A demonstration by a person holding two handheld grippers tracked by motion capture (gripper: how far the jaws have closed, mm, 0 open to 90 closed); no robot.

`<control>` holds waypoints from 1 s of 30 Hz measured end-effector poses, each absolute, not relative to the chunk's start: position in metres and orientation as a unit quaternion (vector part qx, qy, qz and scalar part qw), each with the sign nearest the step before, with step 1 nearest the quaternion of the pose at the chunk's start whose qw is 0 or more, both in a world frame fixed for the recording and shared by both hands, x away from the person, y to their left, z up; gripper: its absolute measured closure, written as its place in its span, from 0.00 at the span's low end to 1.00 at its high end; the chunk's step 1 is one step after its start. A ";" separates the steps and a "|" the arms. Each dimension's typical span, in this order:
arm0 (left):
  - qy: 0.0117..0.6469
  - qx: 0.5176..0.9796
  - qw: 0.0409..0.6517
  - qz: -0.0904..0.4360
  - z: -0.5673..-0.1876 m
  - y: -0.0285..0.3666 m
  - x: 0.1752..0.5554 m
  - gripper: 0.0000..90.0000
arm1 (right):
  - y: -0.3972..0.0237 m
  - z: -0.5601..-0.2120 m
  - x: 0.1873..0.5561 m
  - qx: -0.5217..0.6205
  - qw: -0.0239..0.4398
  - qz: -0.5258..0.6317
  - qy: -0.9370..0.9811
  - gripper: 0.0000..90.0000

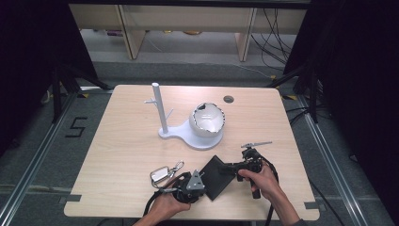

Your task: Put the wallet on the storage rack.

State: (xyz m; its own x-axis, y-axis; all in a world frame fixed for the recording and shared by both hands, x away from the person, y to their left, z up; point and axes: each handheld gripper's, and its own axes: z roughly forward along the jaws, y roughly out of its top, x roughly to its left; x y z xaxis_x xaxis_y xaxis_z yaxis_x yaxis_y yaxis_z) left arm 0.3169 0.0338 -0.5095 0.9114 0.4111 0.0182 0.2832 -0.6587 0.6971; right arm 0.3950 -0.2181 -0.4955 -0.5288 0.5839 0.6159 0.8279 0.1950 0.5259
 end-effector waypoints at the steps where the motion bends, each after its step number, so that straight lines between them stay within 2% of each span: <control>1: 0.187 0.909 0.362 0.087 -0.509 0.034 0.317 0.99 | -0.216 -0.495 0.395 -0.447 0.125 -0.445 -0.766 0.80; 5: 0.188 0.910 0.360 0.088 -0.509 0.035 0.317 0.98 | -0.214 -0.487 0.392 -0.435 0.119 -0.457 -0.766 0.84; 11: 0.191 0.909 0.362 0.081 -0.505 0.035 0.315 0.89 | -0.210 -0.481 0.388 -0.430 0.130 -0.467 -0.762 0.86; 13: 0.191 0.907 0.368 0.075 -0.500 0.036 0.315 0.86 | -0.211 -0.479 0.387 -0.422 0.113 -0.471 -0.767 0.86; 21: 0.209 0.893 0.391 0.077 -0.477 0.052 0.308 0.61 | -0.209 -0.461 0.382 -0.405 0.119 -0.492 -0.762 0.87; 22: 0.211 0.892 0.392 0.081 -0.475 0.055 0.307 0.59 | -0.211 -0.460 0.384 -0.394 0.103 -0.497 -0.766 0.87; 23: 0.216 0.889 0.395 0.080 -0.472 0.060 0.307 0.56 | -0.212 -0.457 0.382 -0.402 0.115 -0.497 -0.760 0.87; 24: 0.224 0.887 0.397 0.078 -0.470 0.062 0.306 0.52 | -0.214 -0.456 0.385 -0.393 0.100 -0.503 -0.764 0.87; 25: 0.224 0.884 0.401 0.081 -0.467 0.068 0.306 0.51 | -0.214 -0.453 0.384 -0.398 0.109 -0.502 -0.760 0.87; 26: 0.227 0.884 0.399 0.084 -0.465 0.072 0.306 0.48 | -0.216 -0.452 0.386 -0.394 0.093 -0.506 -0.761 0.87; 28: 0.241 0.880 0.399 0.092 -0.463 0.084 0.304 0.45 | -0.218 -0.448 0.386 -0.406 0.097 -0.505 -0.756 0.87; 30: 0.248 0.878 0.399 0.092 -0.462 0.095 0.303 0.44 | -0.222 -0.445 0.389 -0.394 0.080 -0.514 -0.758 0.87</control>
